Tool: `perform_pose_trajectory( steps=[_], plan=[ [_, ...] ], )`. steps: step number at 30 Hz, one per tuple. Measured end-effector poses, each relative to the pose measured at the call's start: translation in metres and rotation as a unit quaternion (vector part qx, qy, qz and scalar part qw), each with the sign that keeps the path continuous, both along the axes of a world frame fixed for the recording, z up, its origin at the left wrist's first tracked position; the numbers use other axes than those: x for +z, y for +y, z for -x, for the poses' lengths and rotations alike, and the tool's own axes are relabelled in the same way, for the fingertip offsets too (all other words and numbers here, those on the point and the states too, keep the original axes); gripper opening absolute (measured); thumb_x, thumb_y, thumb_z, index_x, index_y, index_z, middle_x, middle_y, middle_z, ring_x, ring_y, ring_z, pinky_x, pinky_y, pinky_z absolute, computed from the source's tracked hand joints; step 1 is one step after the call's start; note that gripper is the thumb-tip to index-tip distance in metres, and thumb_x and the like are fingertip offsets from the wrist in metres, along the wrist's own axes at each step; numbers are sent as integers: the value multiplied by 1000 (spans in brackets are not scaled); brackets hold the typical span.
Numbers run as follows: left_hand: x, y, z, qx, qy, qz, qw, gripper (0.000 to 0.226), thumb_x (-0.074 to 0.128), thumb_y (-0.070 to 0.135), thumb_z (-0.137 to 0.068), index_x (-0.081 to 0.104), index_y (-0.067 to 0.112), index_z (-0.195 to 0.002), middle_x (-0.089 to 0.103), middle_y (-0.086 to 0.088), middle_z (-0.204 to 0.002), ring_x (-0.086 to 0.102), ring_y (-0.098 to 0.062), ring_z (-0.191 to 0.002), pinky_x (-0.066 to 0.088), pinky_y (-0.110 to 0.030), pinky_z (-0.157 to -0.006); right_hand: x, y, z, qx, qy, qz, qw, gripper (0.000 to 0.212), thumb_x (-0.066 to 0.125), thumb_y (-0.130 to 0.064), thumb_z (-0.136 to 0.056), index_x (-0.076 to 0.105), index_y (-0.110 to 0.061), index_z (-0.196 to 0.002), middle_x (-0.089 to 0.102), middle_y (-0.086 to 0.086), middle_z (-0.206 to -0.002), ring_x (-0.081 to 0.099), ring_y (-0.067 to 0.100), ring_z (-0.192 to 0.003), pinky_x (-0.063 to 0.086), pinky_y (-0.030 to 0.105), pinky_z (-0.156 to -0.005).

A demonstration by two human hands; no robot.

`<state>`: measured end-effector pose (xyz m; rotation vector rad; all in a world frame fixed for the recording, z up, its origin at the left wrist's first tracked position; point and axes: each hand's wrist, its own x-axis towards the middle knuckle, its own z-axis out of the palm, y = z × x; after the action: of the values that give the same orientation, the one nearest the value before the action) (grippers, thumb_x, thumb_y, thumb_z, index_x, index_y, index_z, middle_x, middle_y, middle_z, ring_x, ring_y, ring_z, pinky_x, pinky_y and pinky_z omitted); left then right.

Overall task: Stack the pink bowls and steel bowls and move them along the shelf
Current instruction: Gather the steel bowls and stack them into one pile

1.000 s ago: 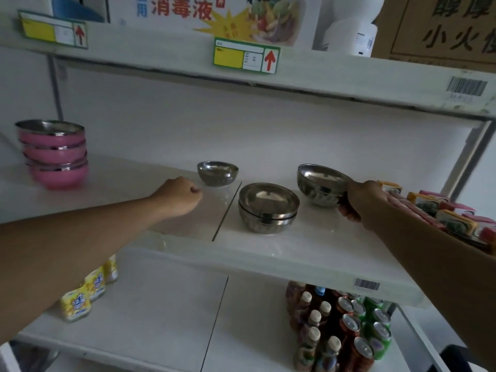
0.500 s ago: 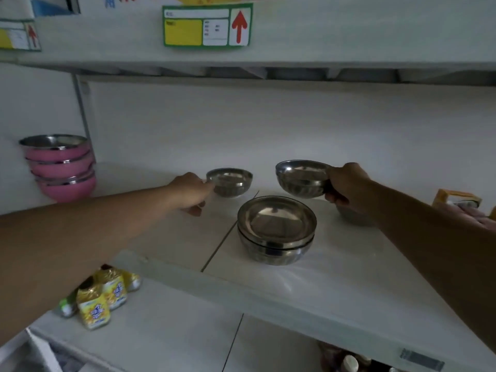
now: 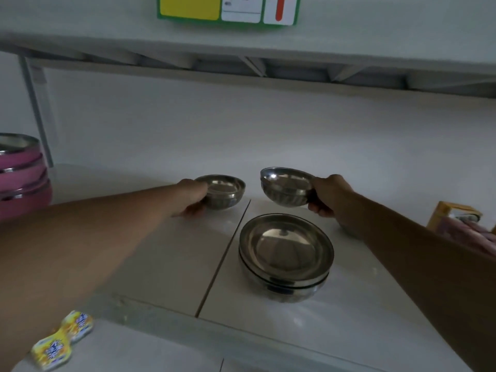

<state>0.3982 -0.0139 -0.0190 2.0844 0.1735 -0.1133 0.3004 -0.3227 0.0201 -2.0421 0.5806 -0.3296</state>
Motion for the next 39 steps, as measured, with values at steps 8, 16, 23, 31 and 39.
perform_pose_trajectory(
  steps=[8,16,23,31,39],
  plan=[
    [10,4,-4,17,-56,71,996,30,49,24,-105,68,1,-105,69,-8,-55,55,-10,-33,41,-19,-32,0,-8,15,-26,-25,-6,999,39,56,-31,-109,75,1,-97,72,10,-56,60,15,-35,47,22,-36],
    [48,22,75,-89,-58,53,993,15,48,22,-89,59,14,-82,56,-4,-57,33,-12,-37,22,-16,-38,-12,-17,33,-15,-41,-58,997,46,55,-33,-109,77,2,-90,72,10,-51,61,15,-33,47,21,-35],
    [81,1,154,-128,-79,58,987,16,55,32,-81,60,17,-84,52,-2,-55,27,-13,-38,20,-14,-39,-13,-19,49,-22,-67,-72,995,42,56,-36,-106,73,1,-96,75,13,-55,66,19,-36,51,24,-37],
    [81,-13,188,-150,-83,53,984,32,60,46,-90,63,15,-80,55,1,-52,31,-10,-36,22,-17,-37,1,-26,127,-90,-113,-102,984,34,60,-33,-101,72,-1,-97,77,17,-64,69,27,-44,53,29,-43],
    [61,-22,203,-146,-63,36,987,34,54,39,-98,64,13,-77,55,2,-49,36,-9,-35,24,-19,-37,10,-35,188,-144,-103,-111,978,35,55,-28,-102,71,2,-111,75,20,-79,61,20,-33,47,24,-35]
  ],
)
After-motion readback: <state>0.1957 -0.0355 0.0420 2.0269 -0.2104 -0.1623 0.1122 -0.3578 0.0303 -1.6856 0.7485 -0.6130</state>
